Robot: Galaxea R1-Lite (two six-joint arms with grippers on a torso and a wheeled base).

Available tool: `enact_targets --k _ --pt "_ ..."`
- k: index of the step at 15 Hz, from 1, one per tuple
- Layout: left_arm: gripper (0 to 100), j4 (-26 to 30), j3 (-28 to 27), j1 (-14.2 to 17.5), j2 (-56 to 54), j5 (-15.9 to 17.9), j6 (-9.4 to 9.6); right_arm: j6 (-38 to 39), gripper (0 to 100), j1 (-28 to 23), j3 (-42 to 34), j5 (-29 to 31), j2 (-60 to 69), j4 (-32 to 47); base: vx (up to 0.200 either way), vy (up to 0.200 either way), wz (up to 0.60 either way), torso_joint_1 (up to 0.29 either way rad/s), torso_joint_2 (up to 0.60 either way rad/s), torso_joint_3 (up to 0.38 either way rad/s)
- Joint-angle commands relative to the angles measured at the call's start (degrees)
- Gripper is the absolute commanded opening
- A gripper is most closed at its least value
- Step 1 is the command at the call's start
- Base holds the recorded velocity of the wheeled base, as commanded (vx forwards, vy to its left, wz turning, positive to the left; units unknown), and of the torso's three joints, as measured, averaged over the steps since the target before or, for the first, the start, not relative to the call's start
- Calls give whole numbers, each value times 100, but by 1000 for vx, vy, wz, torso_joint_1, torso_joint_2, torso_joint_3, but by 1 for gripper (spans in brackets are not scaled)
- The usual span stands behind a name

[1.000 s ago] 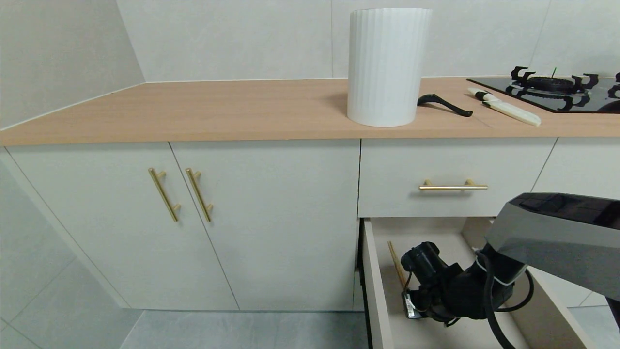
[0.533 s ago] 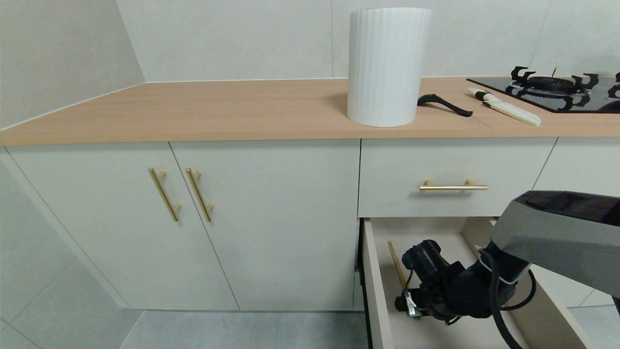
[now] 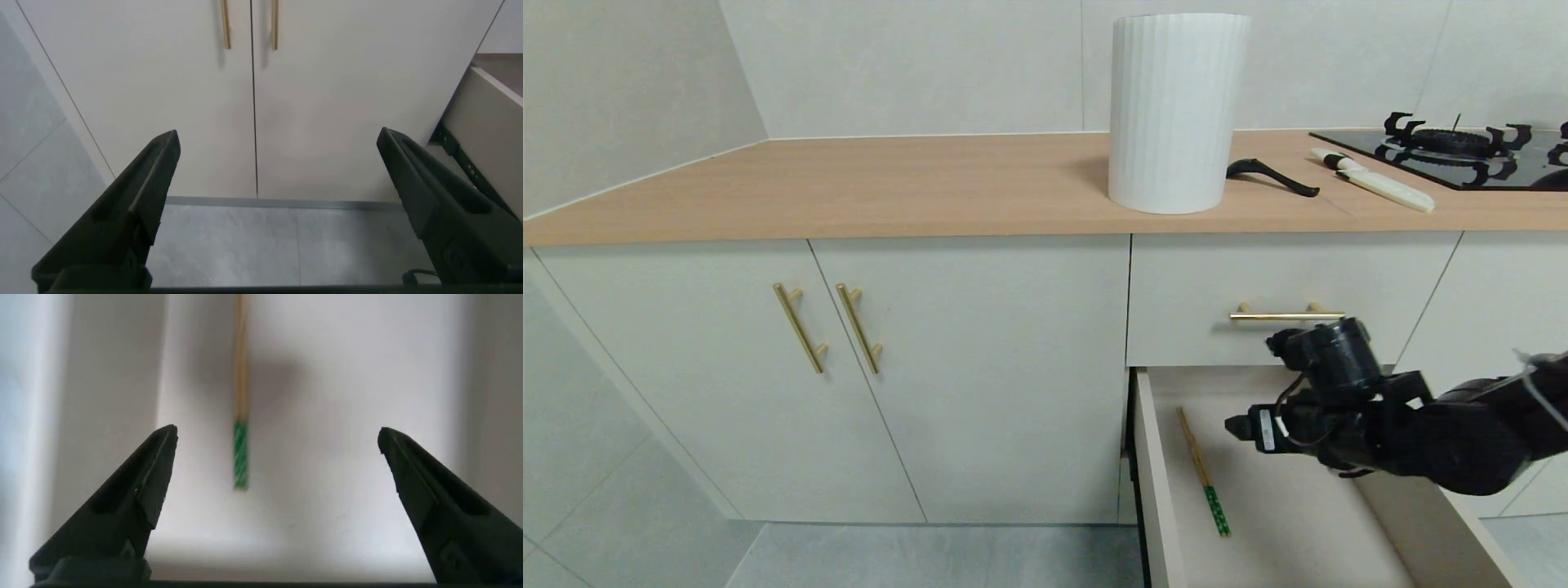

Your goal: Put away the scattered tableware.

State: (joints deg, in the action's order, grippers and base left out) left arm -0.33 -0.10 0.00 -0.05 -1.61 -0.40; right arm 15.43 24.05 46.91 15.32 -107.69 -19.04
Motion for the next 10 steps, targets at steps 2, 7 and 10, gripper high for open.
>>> enact_targets --k 2,7,10 --pt "100 -2 1 0 5 3 -4 -374 100 -366 -112 6 1558 -21 0 0 0 0 0 0" --pt "100 -2 1 0 5 3 -4 -612 100 -647 -85 -12 2024 -29 0 0 0 0 0 0" --pt "100 -2 1 0 5 -6 -4 -673 100 -674 -112 -21 2042 -109 0 0 0 7 -40 -24"
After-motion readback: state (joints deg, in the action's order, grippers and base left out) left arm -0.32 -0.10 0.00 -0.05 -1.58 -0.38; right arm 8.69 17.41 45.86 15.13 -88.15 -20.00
